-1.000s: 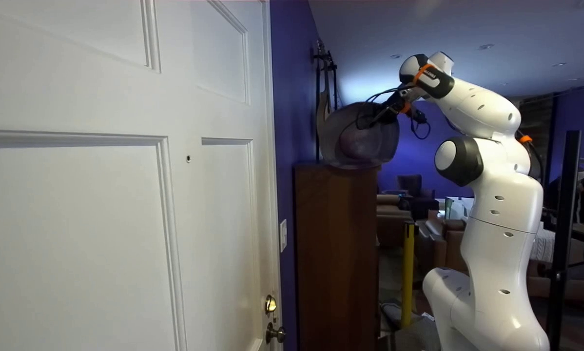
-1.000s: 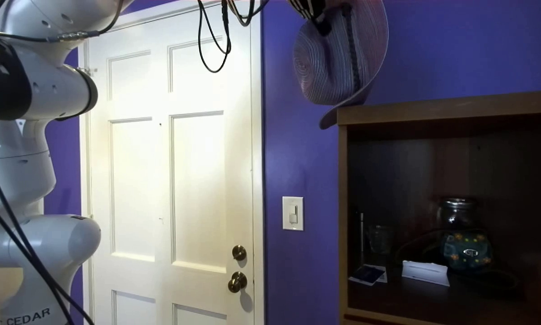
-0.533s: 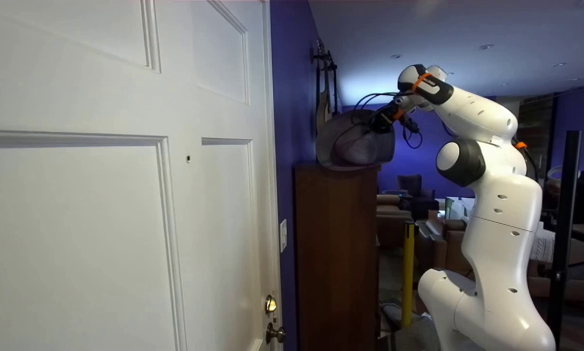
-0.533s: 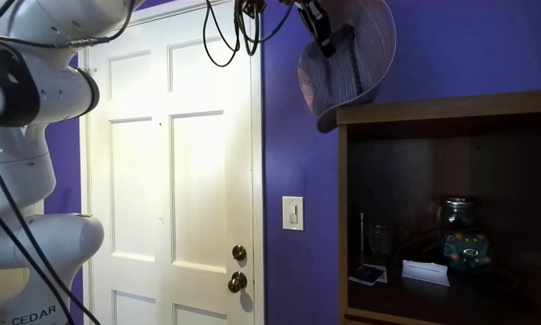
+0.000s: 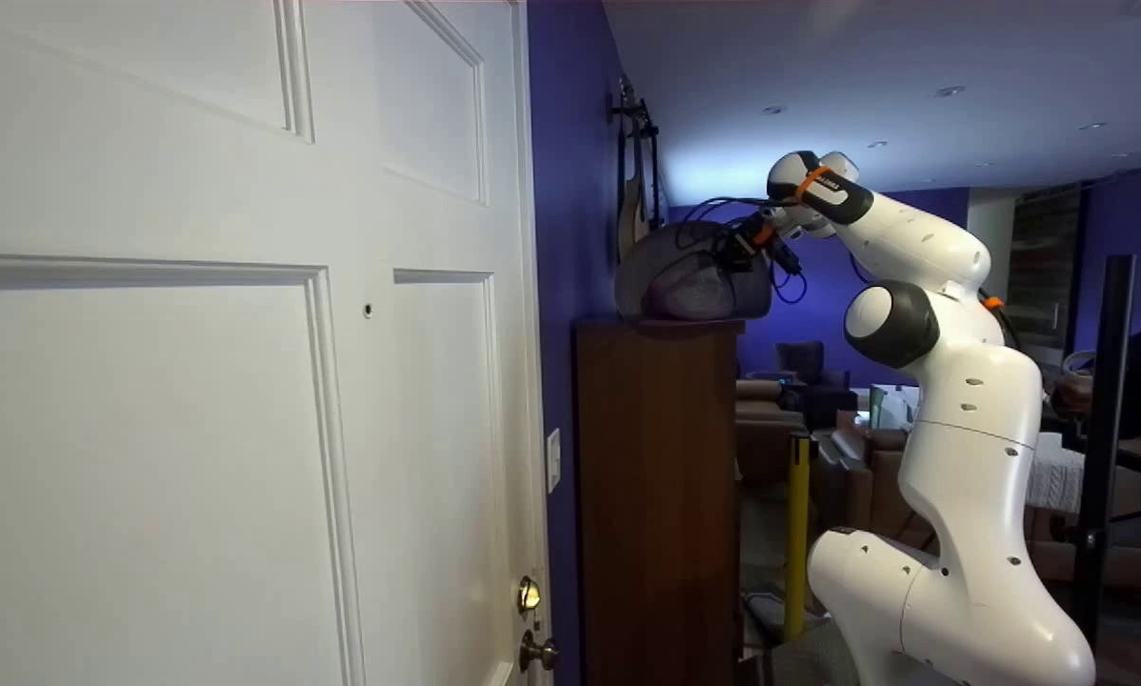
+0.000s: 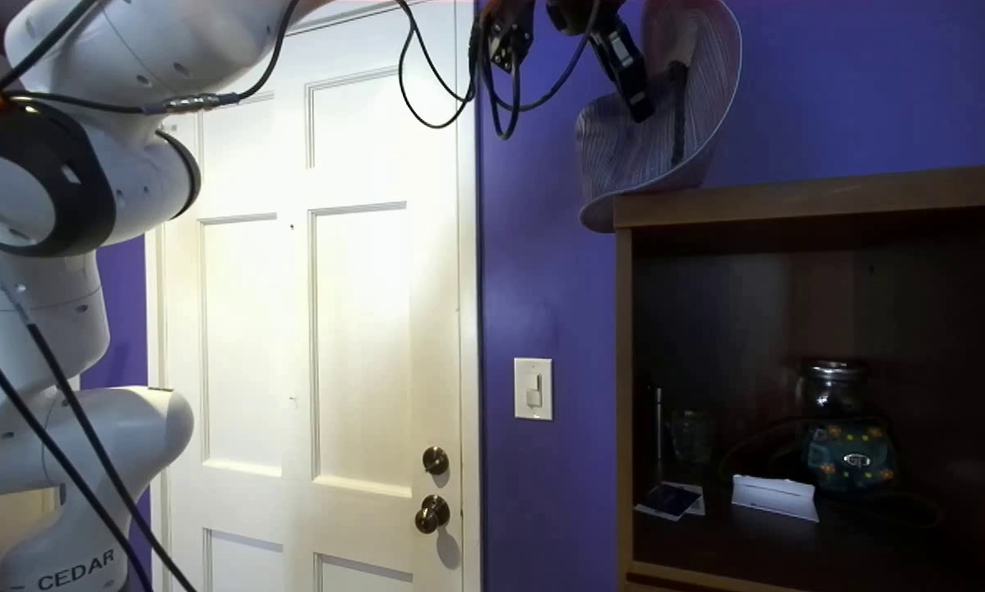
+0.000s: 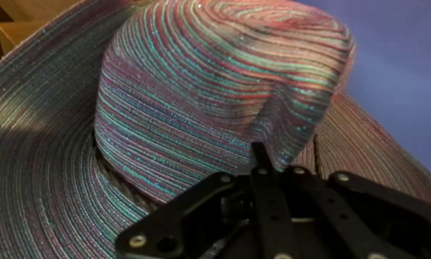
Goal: Put the hat on the top of the shelf
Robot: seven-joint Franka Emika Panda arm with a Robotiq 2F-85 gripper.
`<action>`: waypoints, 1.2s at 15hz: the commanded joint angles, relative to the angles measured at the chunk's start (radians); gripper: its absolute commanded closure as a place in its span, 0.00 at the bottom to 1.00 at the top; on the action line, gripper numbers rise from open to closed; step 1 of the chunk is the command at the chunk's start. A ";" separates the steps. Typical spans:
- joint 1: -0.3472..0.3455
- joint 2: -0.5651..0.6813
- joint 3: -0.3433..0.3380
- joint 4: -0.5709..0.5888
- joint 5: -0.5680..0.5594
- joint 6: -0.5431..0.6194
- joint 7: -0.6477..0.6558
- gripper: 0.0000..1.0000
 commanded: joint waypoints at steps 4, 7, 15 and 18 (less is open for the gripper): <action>-0.004 -0.068 0.089 0.006 -0.098 0.029 0.044 0.96; 0.066 -0.048 -0.020 0.036 -0.046 0.025 0.033 0.99; 0.203 -0.130 -0.099 0.117 -0.082 0.041 0.082 0.99; 0.257 -0.156 -0.144 0.156 -0.096 0.053 0.094 0.99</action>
